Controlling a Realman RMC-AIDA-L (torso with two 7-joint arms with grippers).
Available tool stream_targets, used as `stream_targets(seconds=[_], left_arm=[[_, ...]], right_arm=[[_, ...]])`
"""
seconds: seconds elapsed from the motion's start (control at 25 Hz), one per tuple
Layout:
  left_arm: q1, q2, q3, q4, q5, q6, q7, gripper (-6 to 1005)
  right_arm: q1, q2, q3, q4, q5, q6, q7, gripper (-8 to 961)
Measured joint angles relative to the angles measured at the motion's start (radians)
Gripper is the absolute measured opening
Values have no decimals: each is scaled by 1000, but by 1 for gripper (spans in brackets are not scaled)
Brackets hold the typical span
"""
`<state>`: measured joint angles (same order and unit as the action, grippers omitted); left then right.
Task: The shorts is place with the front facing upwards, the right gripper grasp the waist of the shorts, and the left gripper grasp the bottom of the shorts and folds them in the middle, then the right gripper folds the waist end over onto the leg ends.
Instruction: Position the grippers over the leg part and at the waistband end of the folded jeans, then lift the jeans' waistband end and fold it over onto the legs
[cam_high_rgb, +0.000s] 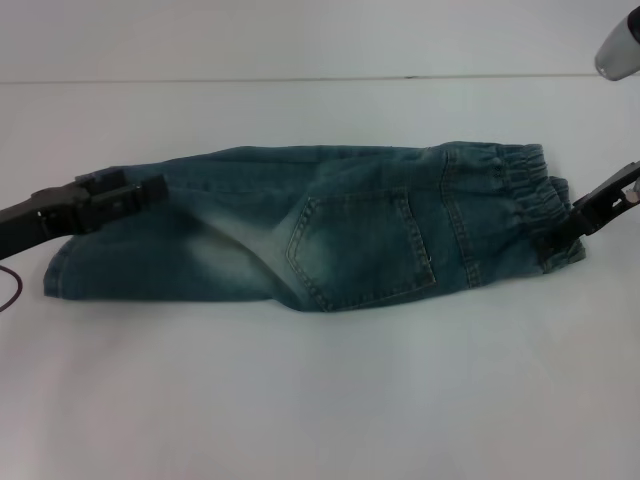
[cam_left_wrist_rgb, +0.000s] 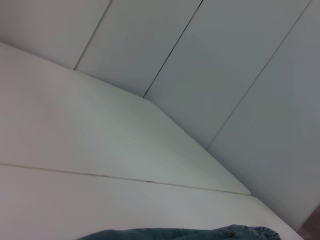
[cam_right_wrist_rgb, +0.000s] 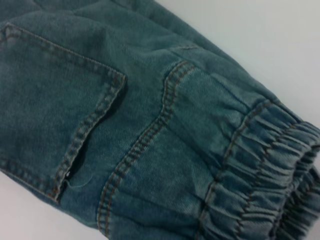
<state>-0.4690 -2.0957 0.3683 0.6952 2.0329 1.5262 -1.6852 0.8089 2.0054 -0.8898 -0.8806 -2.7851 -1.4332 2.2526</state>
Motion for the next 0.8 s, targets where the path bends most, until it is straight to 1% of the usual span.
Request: stream_targets(seconds=[0.2, 0.32, 0.48, 0.68, 0.8], left_arm=[[0, -1, 3, 0, 0, 6, -13, 951], [-1, -2, 3, -1, 0, 6, -24, 950], [-3, -4, 3, -2, -1, 7, -32, 950], [-8, -4, 3, -2, -2, 7, -42, 950], [-10, -4, 3, -2, -6, 6, -42, 949]], right_arm=[[-13, 19, 8, 54, 16, 85, -63, 926], [-24, 22, 11, 82, 55, 129, -103, 920], [-37, 11, 16, 97, 133, 130, -148, 914], [-46, -17, 38, 97, 184, 63, -167, 905], [-47, -24, 47, 94, 185, 28, -169, 852]])
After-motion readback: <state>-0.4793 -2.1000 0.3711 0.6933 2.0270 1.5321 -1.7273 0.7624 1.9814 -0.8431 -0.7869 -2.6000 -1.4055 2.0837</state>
